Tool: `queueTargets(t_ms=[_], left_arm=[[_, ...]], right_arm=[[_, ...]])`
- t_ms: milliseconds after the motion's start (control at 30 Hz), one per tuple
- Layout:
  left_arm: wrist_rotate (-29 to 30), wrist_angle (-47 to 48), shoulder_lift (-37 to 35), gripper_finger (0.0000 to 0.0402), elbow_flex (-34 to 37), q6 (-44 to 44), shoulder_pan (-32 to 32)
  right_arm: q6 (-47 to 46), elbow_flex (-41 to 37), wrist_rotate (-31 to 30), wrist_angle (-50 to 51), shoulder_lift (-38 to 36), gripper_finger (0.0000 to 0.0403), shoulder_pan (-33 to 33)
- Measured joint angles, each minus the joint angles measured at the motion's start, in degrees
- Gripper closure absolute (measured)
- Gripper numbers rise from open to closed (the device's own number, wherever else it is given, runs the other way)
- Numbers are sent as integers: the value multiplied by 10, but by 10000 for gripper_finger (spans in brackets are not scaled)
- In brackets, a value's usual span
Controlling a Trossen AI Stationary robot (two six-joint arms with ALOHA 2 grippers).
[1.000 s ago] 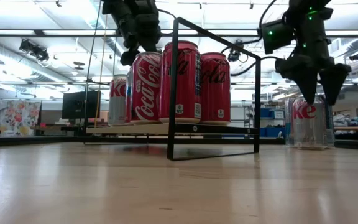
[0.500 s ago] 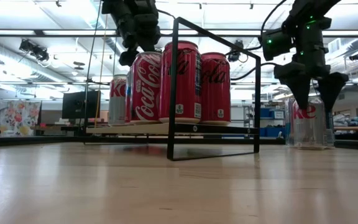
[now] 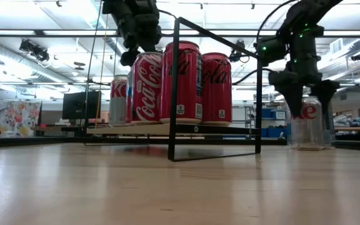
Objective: Place canned beverage on shelf
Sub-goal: Put the silver and red soda can on the shelf aligned with the other silver and red soda can
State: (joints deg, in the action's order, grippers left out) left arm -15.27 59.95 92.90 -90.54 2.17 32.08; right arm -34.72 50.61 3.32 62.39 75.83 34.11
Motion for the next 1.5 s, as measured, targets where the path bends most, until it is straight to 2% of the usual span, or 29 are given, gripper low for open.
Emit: queueTargets(t_ms=[300,633,833,1133,1500], left_arm=[[0,15,0,10,0,0,0],[0,13,0,10,0,-4,0],[0,35,0,10,-5,-8,0],[1,131,-2,10,-90,-73,24],[19,134,-10,10,-93,-45,22]], right_arm=[[2,0,-10,-9,6,8,0],[11,-1,-5,-11,7,85,0],[19,16,3,12,11,80,-1],[10,135,-4,56,25,74,-24],[-10,278,-22,81,129,74,-69]])
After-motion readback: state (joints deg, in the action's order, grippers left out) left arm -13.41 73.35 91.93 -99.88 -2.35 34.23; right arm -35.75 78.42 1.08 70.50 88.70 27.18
